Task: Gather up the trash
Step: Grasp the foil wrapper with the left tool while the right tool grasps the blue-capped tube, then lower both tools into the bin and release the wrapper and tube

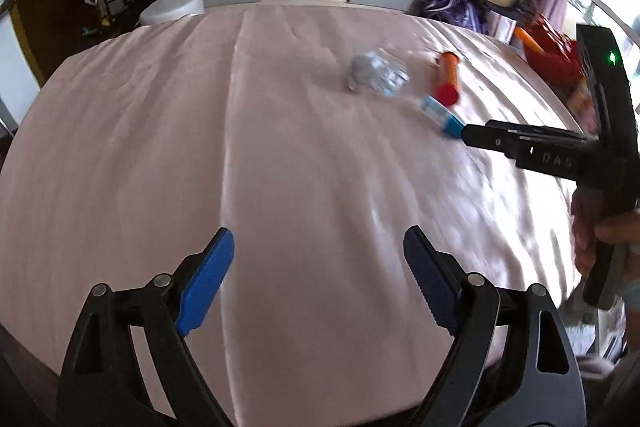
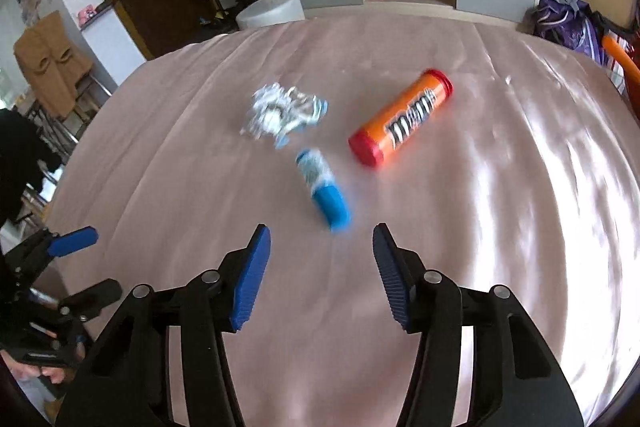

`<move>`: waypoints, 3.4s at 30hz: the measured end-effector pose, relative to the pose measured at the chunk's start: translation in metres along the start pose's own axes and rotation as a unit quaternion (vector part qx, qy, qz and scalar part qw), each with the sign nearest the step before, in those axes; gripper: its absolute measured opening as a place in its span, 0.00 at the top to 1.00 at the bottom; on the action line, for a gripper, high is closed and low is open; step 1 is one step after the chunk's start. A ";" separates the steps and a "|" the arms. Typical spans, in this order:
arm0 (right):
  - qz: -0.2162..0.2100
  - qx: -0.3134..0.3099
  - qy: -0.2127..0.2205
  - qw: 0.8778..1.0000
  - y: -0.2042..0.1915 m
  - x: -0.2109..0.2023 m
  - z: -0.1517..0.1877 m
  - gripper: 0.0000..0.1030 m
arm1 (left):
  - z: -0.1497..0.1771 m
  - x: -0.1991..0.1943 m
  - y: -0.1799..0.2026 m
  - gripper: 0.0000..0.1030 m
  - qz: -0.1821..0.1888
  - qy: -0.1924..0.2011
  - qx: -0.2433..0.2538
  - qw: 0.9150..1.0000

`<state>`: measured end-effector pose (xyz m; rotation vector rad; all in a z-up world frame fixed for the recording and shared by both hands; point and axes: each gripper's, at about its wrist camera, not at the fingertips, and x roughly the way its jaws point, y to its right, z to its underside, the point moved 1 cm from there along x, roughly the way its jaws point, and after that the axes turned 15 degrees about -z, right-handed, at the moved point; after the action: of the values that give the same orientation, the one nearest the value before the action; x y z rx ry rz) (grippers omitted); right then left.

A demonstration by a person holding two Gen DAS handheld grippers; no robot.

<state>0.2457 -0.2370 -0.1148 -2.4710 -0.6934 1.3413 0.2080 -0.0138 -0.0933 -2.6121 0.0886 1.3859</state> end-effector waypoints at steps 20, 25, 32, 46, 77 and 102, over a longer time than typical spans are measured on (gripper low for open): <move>0.006 -0.034 0.042 0.999 -0.002 -0.030 -0.025 0.80 | -0.097 0.059 0.038 0.23 0.032 0.014 -0.014 0.999; 0.008 -0.025 0.050 0.998 0.005 -0.049 -0.024 0.79 | -0.114 0.062 0.055 0.36 0.049 0.019 -0.006 0.999; 0.013 -0.027 0.050 0.998 0.005 -0.059 -0.020 0.79 | -0.123 0.081 0.068 0.45 0.050 0.002 0.003 0.999; 0.005 -0.025 0.059 0.998 0.004 -0.076 -0.011 0.79 | -0.113 0.045 0.055 0.74 0.020 0.017 0.011 1.000; -0.032 -0.065 0.014 0.997 -0.040 -0.085 0.045 0.79 | 0.020 -0.013 0.045 0.74 0.074 -0.034 0.079 0.994; -0.091 -0.085 -0.042 0.991 -0.073 -0.082 0.109 0.79 | 0.090 -0.054 0.045 0.84 0.098 -0.055 0.080 0.990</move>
<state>0.0953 -0.2173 -0.0844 -2.4178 -1.0671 1.3749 0.0976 -0.0430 -0.1041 -2.4450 0.4337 1.5130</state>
